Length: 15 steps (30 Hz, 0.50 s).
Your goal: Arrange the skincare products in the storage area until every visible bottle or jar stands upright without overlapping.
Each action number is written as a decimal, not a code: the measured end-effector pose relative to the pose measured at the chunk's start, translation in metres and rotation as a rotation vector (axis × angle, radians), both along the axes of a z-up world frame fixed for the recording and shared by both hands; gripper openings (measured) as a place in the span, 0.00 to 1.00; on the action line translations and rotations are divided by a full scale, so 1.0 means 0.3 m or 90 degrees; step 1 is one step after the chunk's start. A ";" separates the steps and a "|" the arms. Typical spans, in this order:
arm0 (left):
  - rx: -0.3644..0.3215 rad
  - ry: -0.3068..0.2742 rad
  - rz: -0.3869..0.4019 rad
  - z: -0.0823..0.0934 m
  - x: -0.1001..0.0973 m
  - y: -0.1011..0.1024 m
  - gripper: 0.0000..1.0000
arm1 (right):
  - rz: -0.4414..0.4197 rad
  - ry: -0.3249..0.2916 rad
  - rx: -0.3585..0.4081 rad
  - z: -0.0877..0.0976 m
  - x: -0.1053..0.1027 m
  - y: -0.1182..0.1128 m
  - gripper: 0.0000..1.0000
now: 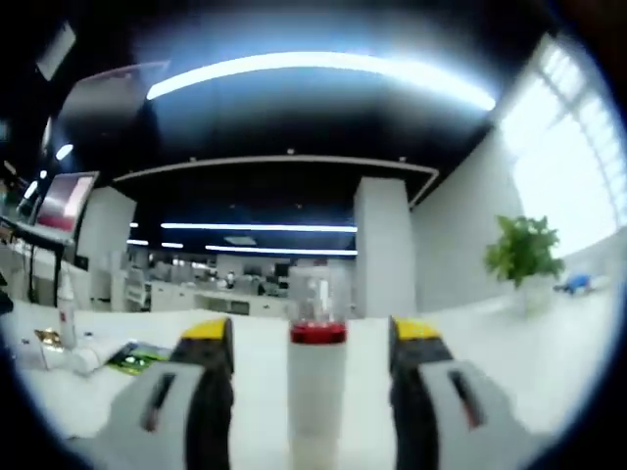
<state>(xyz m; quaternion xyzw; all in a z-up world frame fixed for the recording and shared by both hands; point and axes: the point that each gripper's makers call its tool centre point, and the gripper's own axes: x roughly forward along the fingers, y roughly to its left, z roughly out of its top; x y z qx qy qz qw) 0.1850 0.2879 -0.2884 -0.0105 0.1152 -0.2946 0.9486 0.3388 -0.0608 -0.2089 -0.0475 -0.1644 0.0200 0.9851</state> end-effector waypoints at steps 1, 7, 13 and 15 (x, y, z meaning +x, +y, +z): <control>0.002 0.001 0.000 -0.002 -0.001 0.000 0.92 | 0.005 -0.009 -0.011 0.010 -0.003 0.012 0.68; 0.004 0.003 0.001 -0.006 -0.004 0.002 0.92 | 0.024 -0.045 -0.071 0.049 -0.022 0.076 0.69; 0.006 0.006 0.002 -0.011 0.002 0.006 0.92 | 0.033 -0.077 -0.119 0.080 -0.045 0.120 0.65; 0.006 0.005 0.002 -0.010 0.000 0.004 0.92 | 0.036 -0.085 -0.136 0.087 -0.051 0.135 0.63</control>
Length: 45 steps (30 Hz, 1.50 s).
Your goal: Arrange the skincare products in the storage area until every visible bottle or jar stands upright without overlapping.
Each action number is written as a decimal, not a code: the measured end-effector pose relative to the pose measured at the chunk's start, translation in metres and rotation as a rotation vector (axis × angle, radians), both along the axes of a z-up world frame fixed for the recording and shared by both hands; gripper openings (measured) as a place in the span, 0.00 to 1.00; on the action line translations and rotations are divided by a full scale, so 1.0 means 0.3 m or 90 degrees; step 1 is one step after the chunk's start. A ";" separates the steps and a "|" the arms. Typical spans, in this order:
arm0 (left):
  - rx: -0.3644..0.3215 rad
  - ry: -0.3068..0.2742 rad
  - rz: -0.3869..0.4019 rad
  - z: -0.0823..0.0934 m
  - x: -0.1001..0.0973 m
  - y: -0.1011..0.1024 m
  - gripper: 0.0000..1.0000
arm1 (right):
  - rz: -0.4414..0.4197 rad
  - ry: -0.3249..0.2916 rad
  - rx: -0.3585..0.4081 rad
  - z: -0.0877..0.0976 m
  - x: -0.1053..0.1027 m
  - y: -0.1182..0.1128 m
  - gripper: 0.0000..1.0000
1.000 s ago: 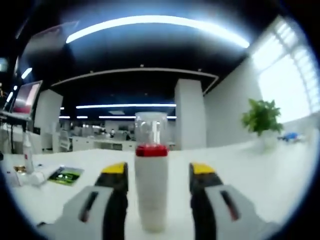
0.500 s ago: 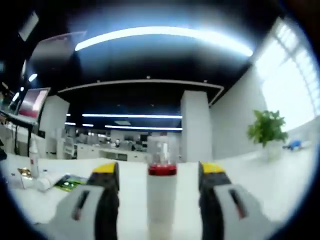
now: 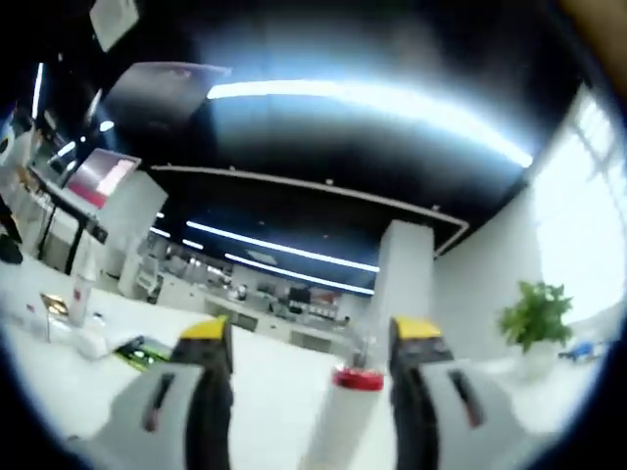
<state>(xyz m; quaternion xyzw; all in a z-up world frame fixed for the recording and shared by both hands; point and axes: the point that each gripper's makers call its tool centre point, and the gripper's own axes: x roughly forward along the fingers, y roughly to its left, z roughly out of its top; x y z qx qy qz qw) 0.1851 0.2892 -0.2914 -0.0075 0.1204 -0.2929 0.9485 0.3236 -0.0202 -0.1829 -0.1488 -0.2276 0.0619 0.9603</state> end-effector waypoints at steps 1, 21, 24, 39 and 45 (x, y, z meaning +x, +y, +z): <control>0.000 0.000 0.000 0.000 -0.001 0.000 0.92 | 0.003 -0.002 -0.005 0.002 -0.002 0.007 0.63; 0.021 -0.004 -0.003 0.010 0.009 0.005 0.92 | 0.192 -0.012 -0.049 0.002 -0.047 0.221 0.59; 0.023 -0.002 -0.007 0.009 -0.002 -0.017 0.92 | 0.229 0.012 -0.060 -0.024 -0.041 0.260 0.57; 0.047 0.004 -0.025 -0.019 -0.018 -0.086 0.92 | 0.323 0.144 -0.076 -0.151 -0.013 0.356 0.43; 0.046 0.003 -0.026 -0.019 -0.026 -0.087 0.92 | 0.388 0.193 -0.064 -0.200 -0.024 0.425 0.35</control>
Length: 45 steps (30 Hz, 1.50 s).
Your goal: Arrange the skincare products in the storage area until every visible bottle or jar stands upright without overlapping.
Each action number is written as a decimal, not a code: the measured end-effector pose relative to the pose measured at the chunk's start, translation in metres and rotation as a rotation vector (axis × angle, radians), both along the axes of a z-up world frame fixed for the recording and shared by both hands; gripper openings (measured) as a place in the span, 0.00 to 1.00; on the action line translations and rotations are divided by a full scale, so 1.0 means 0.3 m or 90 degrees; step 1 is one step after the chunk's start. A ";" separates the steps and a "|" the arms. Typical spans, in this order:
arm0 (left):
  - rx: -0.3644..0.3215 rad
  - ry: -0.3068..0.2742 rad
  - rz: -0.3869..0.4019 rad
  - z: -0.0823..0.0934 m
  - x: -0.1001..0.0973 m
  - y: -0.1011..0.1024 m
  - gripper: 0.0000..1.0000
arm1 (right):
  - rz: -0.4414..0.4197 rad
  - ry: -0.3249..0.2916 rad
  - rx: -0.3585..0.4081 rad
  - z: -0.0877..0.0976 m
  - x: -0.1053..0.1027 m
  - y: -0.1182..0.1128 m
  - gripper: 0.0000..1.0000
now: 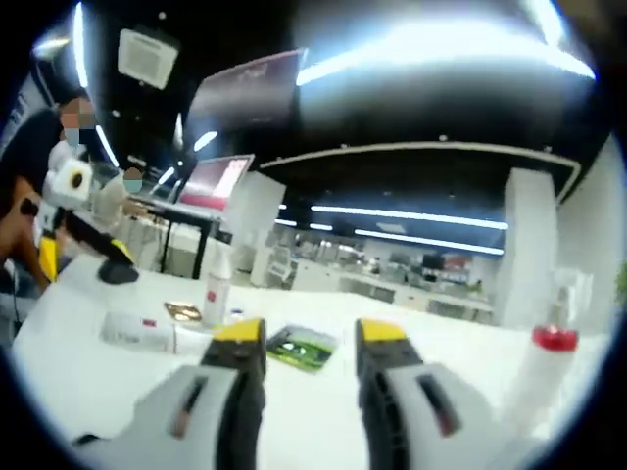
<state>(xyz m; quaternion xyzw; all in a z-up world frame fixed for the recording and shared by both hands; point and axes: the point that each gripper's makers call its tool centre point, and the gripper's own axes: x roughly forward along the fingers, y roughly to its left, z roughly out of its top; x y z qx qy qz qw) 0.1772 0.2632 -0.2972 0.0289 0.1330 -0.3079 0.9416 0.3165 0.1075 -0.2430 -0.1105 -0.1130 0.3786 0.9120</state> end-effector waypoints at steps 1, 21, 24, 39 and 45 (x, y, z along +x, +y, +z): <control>-0.001 0.001 0.001 -0.001 0.000 0.001 0.92 | 0.005 0.009 -0.002 -0.009 0.001 0.010 0.35; -0.003 0.001 0.001 -0.001 0.010 0.003 0.92 | 0.035 0.053 -0.101 -0.128 0.039 0.101 0.33; -0.005 0.003 0.004 -0.003 0.013 0.010 0.92 | 0.032 0.049 -0.127 -0.146 0.044 0.116 0.35; -0.002 0.004 0.005 -0.005 0.025 0.010 0.92 | 0.056 0.049 -0.197 -0.212 0.076 0.227 0.45; -0.002 0.007 0.004 -0.008 0.033 0.018 0.92 | 0.069 0.046 -0.215 -0.223 0.080 0.264 0.44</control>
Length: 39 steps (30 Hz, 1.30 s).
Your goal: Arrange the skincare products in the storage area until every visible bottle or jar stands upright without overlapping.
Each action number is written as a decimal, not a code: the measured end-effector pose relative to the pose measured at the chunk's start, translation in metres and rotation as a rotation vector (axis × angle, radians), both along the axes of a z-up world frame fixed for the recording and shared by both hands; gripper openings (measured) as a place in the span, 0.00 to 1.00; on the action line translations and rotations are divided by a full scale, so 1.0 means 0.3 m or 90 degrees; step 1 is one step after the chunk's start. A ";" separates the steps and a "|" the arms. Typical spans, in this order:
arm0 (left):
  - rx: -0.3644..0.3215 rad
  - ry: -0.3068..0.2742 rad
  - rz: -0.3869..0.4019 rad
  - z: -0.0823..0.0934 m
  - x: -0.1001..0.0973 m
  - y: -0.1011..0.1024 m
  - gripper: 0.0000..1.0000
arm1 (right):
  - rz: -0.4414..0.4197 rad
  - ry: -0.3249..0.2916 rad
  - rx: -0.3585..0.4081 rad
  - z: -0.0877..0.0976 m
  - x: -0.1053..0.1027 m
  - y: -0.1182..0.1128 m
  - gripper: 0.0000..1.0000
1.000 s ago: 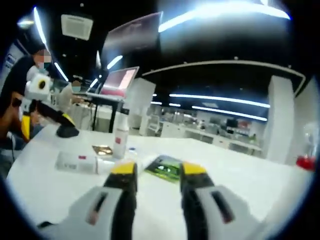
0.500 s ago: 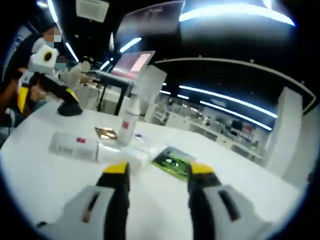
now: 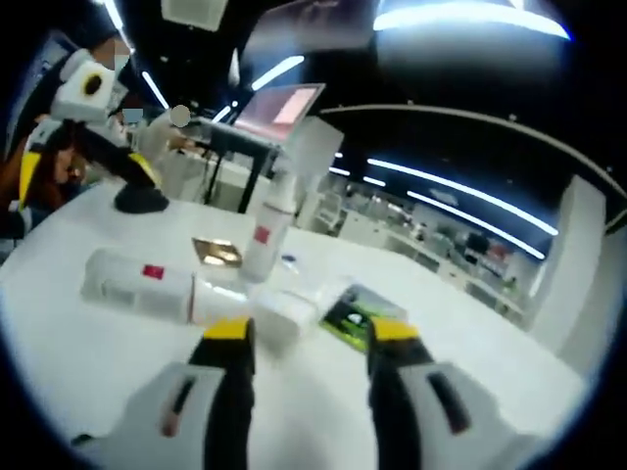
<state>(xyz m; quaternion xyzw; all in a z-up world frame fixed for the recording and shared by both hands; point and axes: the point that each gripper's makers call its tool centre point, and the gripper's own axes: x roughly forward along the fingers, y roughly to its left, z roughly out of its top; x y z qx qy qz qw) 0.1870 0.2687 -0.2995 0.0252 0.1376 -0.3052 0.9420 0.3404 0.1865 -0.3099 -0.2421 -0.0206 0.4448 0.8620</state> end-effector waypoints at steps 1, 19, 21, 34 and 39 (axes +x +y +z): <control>0.000 0.000 0.000 0.001 0.001 0.002 0.92 | 0.001 0.002 -0.001 -0.002 0.002 0.007 0.44; 0.003 0.001 -0.003 -0.002 0.021 0.011 0.92 | -0.001 0.025 -0.010 -0.026 0.004 0.095 0.39; 0.003 0.001 -0.003 -0.002 0.022 0.012 0.92 | -0.003 0.028 -0.010 -0.028 0.006 0.105 0.39; 0.003 0.003 -0.003 -0.009 0.020 0.005 0.92 | -0.047 0.050 -0.023 -0.053 0.043 0.128 0.36; 0.004 0.004 -0.005 -0.006 0.017 -0.004 0.92 | -0.079 0.051 -0.029 -0.058 0.067 0.096 0.29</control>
